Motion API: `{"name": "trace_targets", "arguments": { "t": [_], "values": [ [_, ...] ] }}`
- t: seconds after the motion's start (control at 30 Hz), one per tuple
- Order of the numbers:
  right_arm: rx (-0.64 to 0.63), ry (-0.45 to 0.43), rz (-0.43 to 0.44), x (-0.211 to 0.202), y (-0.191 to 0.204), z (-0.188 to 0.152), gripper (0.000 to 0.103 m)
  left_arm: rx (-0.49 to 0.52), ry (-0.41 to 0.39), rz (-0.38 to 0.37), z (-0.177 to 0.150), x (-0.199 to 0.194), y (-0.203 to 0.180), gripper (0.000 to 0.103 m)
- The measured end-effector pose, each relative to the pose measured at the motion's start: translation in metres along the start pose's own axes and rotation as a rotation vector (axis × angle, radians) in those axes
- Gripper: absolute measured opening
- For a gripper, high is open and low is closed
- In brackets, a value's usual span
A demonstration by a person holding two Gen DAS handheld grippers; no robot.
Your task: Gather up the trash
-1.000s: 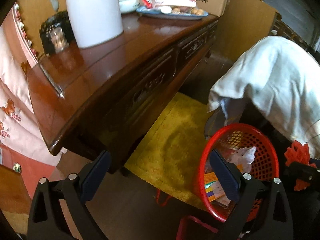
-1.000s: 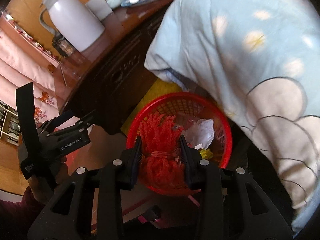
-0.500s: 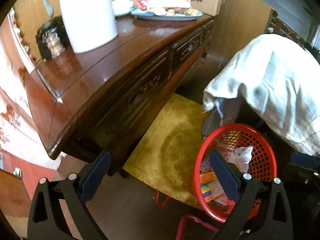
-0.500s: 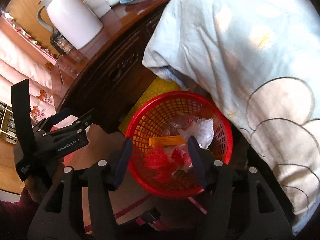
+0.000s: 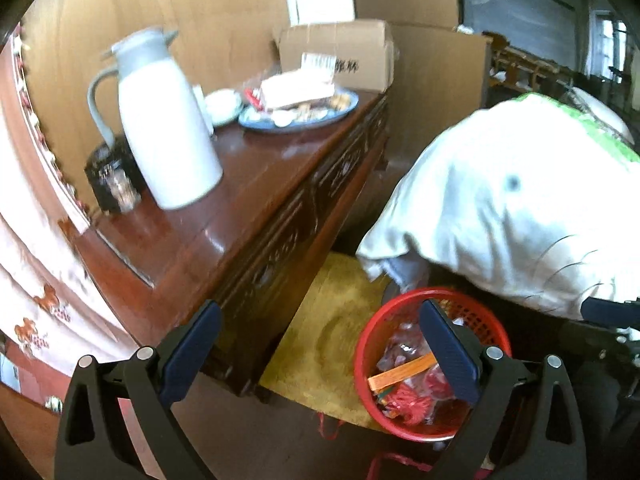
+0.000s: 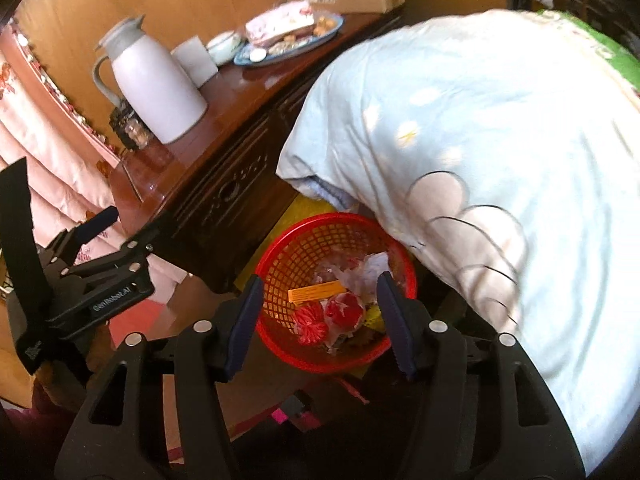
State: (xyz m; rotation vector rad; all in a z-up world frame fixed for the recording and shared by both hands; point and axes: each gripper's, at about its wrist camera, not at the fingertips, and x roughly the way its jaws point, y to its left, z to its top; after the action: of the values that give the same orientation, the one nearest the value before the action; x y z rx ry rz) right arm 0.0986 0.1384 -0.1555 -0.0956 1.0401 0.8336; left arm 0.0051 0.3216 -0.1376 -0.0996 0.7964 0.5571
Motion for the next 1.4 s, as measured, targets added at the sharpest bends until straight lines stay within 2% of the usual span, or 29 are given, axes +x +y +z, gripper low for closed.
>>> {"name": "trace_targets", "arguments": {
  "t": [0.27,0.37,0.67,0.9,1.13,1.4],
  "values": [
    [0.02,-0.108,-0.029,-0.06,-0.003,-0.027,0.073,0.025,-0.08,-0.061,0.009,-0.059,-0.021,0.097],
    [0.033,-0.138,-0.037,-0.078,-0.006,-0.034,0.075,0.046,-0.104,-0.089,0.01,-0.083,-0.033,0.097],
    [0.058,-0.219,-0.07,-0.118,-0.02,-0.054,0.085,0.087,-0.132,-0.094,0.002,-0.129,-0.072,0.097],
    [0.098,-0.183,-0.075,-0.11,-0.036,-0.062,0.086,0.126,-0.064,-0.055,-0.018,-0.109,-0.083,0.097],
    [0.058,-0.133,-0.086,-0.08,-0.022,-0.058,0.086,0.137,-0.044,-0.023,-0.024,-0.079,-0.071,0.097],
    [-0.002,-0.045,-0.13,-0.041,-0.006,-0.048,0.086,0.054,0.049,-0.011,-0.027,-0.034,-0.037,0.097]
  ]
}}
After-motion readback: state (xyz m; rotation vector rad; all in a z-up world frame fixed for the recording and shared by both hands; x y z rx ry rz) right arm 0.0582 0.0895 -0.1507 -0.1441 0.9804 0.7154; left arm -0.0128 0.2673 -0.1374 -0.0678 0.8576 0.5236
